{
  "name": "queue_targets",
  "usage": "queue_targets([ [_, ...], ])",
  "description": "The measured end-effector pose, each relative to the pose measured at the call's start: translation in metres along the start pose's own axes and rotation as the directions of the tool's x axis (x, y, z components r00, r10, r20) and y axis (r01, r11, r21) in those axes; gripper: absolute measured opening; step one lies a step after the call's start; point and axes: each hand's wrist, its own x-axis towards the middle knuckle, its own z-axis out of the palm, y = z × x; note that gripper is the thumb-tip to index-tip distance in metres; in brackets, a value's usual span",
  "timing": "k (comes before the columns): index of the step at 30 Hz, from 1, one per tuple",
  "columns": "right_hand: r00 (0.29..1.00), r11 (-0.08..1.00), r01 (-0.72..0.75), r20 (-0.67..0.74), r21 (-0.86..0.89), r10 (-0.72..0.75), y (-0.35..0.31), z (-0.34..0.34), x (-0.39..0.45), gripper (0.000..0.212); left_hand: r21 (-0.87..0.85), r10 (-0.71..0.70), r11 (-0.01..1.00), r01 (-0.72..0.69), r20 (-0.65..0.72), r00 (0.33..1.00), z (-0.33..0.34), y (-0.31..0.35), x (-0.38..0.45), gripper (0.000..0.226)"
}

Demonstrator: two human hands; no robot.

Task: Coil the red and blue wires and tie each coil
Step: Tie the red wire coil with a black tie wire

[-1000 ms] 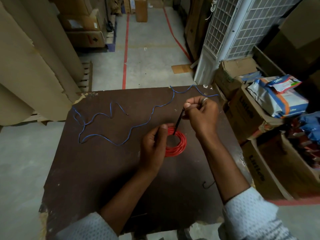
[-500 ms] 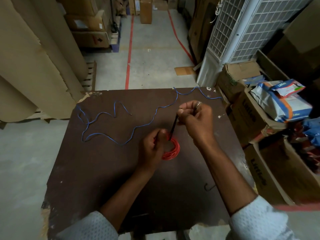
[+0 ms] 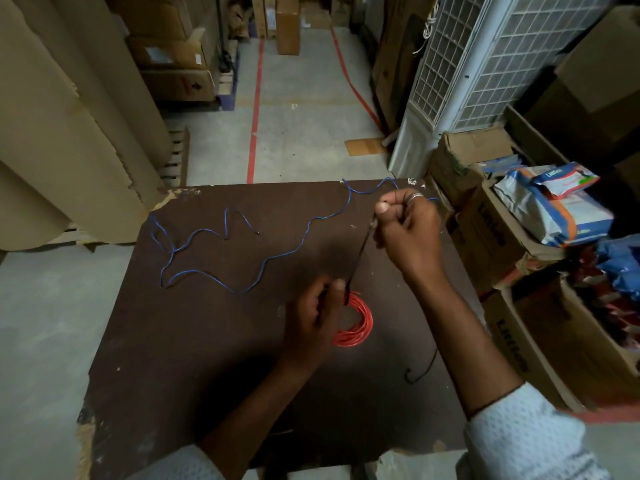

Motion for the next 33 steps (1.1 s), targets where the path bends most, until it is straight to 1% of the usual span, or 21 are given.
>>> queue_targets([
  [5,0.992,0.990,-0.076,-0.094,0.120,0.088,0.006,0.004,0.018,0.009,-0.076,-0.024,0.997,0.026,0.025,0.999,0.005,0.009,0.004,0.031],
  [8,0.985,0.980,-0.133,-0.087,0.148,0.147,0.009,0.010,0.018,0.008,-0.067,-0.026,0.997,0.030,0.064,0.998,0.005,0.007,0.004,0.033],
  [10,0.983,0.970,-0.173,-0.026,0.168,0.180,0.011,0.011,0.012,0.007,-0.031,-0.027,0.999,0.029,0.078,0.997,0.005,0.003,0.001,0.032],
  [13,0.970,0.949,-0.235,0.105,0.209,0.217,0.010,0.009,-0.005,0.014,-0.007,-0.065,0.998,0.065,0.072,0.995,0.004,-0.002,-0.002,0.022],
  [17,0.944,0.932,-0.288,0.230,0.220,0.237,0.012,0.005,-0.028,0.029,0.013,-0.099,0.995,0.099,0.028,0.995,0.004,-0.008,0.000,0.026],
  [18,0.938,0.931,-0.292,0.257,0.221,0.234,0.013,0.004,-0.033,0.031,0.023,-0.095,0.995,0.094,0.024,0.995,0.004,-0.010,0.002,0.029],
  [19,0.932,0.931,-0.291,0.283,0.221,0.225,0.012,0.004,-0.037,0.027,0.035,-0.088,0.996,0.088,0.023,0.996,0.003,-0.012,0.003,0.033],
  [21,0.931,0.947,-0.269,0.301,0.175,0.208,0.013,0.003,-0.041,0.012,0.050,-0.067,0.997,0.066,0.020,0.998,0.003,-0.012,0.006,0.039],
  [22,0.939,0.961,-0.240,0.282,0.134,0.196,0.016,0.003,-0.042,0.009,0.055,-0.052,0.997,0.051,0.017,0.998,0.002,-0.012,0.007,0.040],
  [24,0.970,0.989,-0.140,0.204,0.036,0.130,0.030,0.005,-0.041,0.017,0.054,-0.034,0.998,0.033,0.019,0.999,0.002,-0.010,0.008,0.039],
  [26,0.994,0.997,-0.006,0.112,-0.075,0.014,0.041,0.005,-0.038,0.014,0.034,-0.034,0.999,0.032,0.038,0.999,0.007,-0.009,0.006,0.035],
  [27,0.994,0.985,0.079,0.089,-0.155,-0.066,0.044,0.006,-0.037,0.014,0.024,-0.036,0.999,0.035,0.040,0.999,0.011,-0.007,0.002,0.032],
  [28,0.984,0.957,0.171,0.099,-0.234,-0.151,0.047,0.008,-0.038,0.013,0.018,-0.046,0.999,0.045,0.031,0.998,0.015,-0.006,-0.002,0.029],
  [29,0.973,0.930,0.224,0.127,-0.292,-0.194,0.051,0.010,-0.040,0.014,0.017,-0.059,0.998,0.058,0.018,0.998,0.018,-0.006,-0.006,0.028],
  [30,0.968,0.919,0.238,0.159,-0.315,-0.196,0.057,0.013,-0.042,0.016,0.021,-0.069,0.997,0.069,0.008,0.998,0.021,-0.008,-0.010,0.028],
  [33,0.972,0.923,0.136,0.228,-0.359,-0.054,0.081,0.019,-0.049,0.016,0.049,-0.098,0.994,0.098,0.003,0.995,0.021,-0.019,-0.017,0.029],
])
